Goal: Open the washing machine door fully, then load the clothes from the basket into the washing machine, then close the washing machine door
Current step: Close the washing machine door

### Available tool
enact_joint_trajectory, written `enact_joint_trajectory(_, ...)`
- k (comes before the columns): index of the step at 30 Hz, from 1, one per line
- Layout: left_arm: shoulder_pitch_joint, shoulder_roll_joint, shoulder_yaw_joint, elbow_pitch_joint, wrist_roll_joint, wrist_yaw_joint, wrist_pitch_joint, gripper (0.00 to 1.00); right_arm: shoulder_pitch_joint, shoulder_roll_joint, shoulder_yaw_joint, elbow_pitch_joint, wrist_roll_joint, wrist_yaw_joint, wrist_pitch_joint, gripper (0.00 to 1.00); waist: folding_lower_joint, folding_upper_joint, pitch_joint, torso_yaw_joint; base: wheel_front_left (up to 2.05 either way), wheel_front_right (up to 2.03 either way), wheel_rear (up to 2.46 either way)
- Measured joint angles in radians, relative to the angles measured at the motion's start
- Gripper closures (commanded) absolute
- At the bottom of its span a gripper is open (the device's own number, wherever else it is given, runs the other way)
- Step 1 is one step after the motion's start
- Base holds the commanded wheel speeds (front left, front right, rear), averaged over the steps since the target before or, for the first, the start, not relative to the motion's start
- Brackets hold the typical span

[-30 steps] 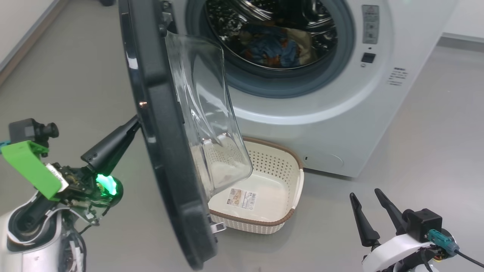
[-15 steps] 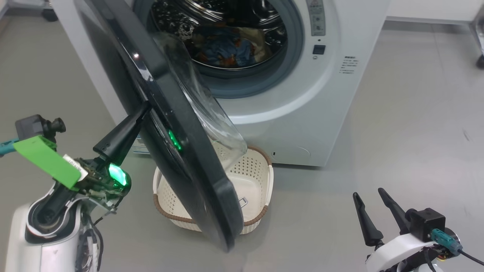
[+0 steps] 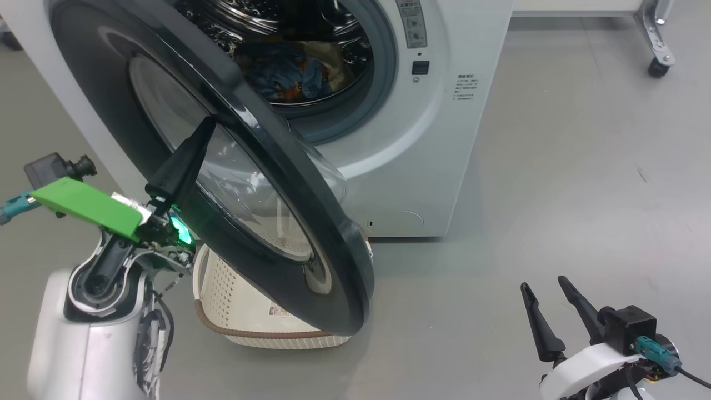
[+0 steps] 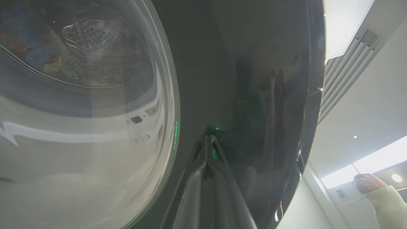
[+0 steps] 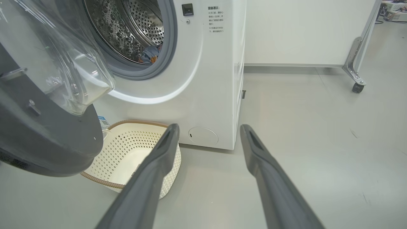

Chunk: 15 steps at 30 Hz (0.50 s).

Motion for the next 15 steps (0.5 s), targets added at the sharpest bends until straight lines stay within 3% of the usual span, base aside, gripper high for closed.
enact_joint_trajectory(15,-0.119,0.000,-0.113,0.160,0.054,0.000,-0.209,1.00,-0.008,0.001,0.008,0.005,0.000,0.000,0.000,0.00,0.0000,0.0000,-0.001,-0.083,0.00,0.00,0.00)
